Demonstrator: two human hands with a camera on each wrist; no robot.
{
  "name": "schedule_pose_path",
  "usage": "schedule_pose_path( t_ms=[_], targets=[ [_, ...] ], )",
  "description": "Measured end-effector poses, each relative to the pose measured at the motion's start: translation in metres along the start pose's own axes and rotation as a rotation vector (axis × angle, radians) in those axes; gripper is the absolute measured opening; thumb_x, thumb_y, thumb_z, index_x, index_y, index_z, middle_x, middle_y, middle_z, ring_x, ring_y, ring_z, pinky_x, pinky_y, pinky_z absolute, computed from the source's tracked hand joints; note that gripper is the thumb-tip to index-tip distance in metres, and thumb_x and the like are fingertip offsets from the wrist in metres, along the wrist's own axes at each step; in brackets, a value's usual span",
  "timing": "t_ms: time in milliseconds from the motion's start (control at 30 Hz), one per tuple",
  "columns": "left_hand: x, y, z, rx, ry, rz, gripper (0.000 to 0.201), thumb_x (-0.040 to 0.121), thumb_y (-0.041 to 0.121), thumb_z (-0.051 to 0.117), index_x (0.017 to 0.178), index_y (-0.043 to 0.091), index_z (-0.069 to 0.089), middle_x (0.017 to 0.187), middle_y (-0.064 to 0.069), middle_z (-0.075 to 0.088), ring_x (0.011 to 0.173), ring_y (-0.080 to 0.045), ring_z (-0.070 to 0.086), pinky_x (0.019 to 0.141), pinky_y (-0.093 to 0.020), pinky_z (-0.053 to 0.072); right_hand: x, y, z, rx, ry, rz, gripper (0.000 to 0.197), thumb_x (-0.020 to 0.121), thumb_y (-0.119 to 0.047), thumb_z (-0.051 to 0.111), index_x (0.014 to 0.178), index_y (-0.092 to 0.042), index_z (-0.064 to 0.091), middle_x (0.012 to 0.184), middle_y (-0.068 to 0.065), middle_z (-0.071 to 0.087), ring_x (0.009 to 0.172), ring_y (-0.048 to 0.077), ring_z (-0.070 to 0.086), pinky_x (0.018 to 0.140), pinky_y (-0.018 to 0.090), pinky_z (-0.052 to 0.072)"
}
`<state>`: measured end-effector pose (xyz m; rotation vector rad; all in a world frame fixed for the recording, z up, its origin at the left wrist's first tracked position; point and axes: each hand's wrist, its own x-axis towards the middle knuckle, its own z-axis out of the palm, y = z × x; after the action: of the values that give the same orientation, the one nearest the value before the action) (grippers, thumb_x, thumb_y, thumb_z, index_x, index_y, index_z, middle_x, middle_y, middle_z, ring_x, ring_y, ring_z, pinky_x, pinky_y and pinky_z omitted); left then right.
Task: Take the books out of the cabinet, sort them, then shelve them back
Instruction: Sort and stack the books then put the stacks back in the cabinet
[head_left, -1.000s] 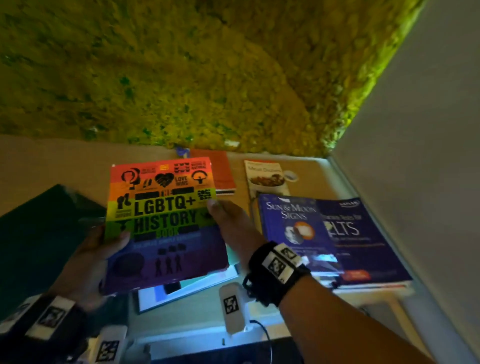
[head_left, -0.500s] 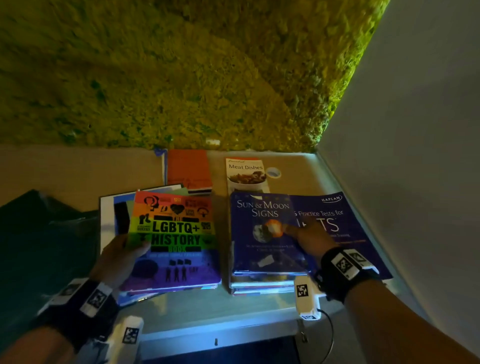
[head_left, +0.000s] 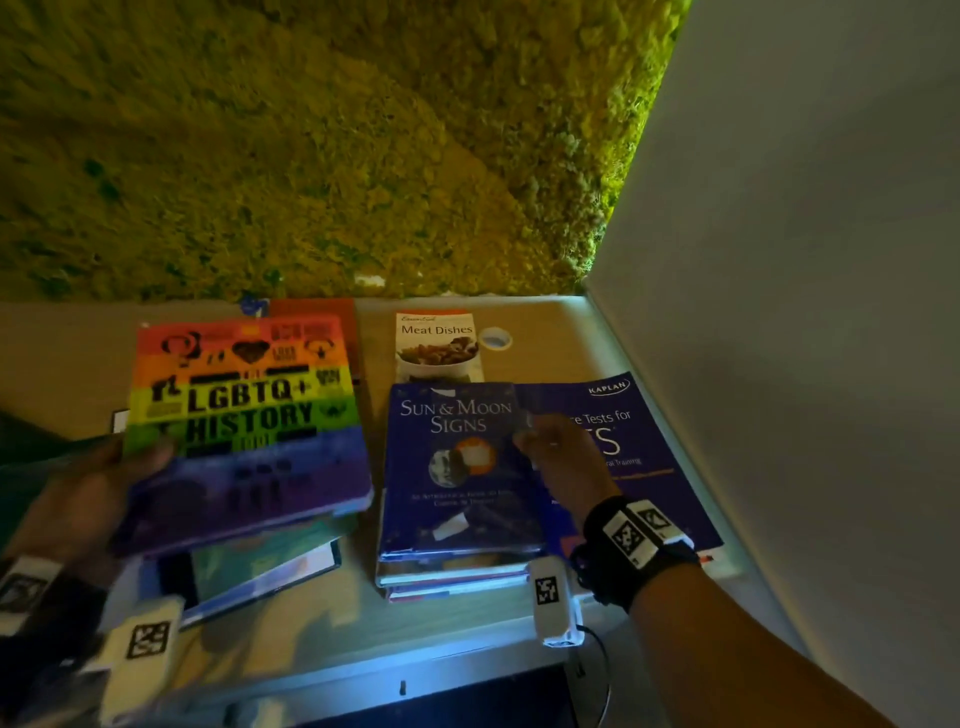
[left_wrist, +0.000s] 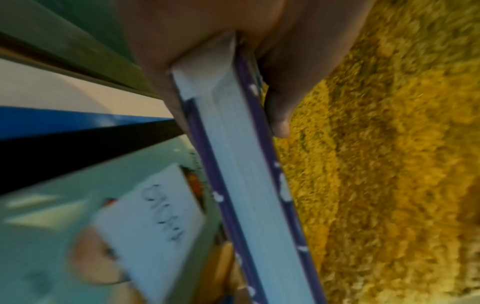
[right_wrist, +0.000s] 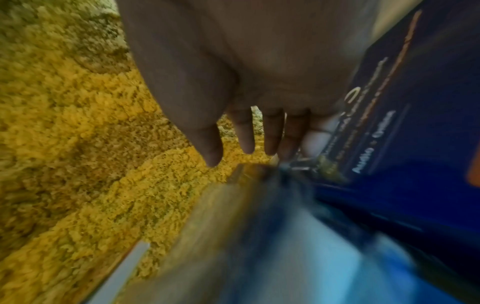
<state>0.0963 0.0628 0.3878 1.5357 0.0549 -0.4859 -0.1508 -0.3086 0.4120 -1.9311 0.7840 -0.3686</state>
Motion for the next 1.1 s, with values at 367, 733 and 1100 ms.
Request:
schedule_pose_path(
  t_ms=[367, 733, 1100],
  targets=[
    [-0.082, 0.036, 0.246, 0.002, -0.278, 0.230, 0.018, 0.087, 0.028, 0.076, 0.098, 0.016, 0.067, 0.086, -0.009, 0.072, 0.073, -0.016, 0.070, 0.080, -0.038, 0.060, 0.001, -0.047, -0.085, 0.417, -0.146, -0.034, 0.019, 0.095, -0.018, 0.067, 0.113, -0.017, 0.074, 0.113, 0.012, 0.077, 0.101, 0.030, 0.072, 0.090, 0.047, 0.057],
    [-0.119, -0.005, 0.384, 0.453, -0.580, 0.056, 0.013, 0.094, 0.010, 0.065, 0.106, 0.013, 0.070, 0.116, -0.012, 0.070, 0.110, -0.035, 0.066, 0.097, -0.045, 0.053, -0.001, 0.076, -0.157, 0.054, 0.210, 0.270, 0.031, 0.064, -0.034, 0.065, 0.084, -0.015, 0.077, 0.084, 0.009, 0.078, 0.081, 0.029, 0.074, 0.082, 0.047, 0.060],
    [-0.095, -0.076, 0.403, 0.461, -0.433, -0.065, 0.107, 0.044, 0.067, 0.080, 0.139, 0.026, 0.049, 0.137, -0.003, 0.058, 0.118, -0.029, 0.059, 0.099, -0.046, 0.053, 0.001, 0.109, -0.148, 0.007, 0.123, 0.297, 0.014, 0.092, -0.013, 0.067, 0.100, -0.014, 0.079, 0.096, 0.013, 0.079, 0.092, 0.033, 0.074, 0.093, 0.054, 0.057]
  ],
)
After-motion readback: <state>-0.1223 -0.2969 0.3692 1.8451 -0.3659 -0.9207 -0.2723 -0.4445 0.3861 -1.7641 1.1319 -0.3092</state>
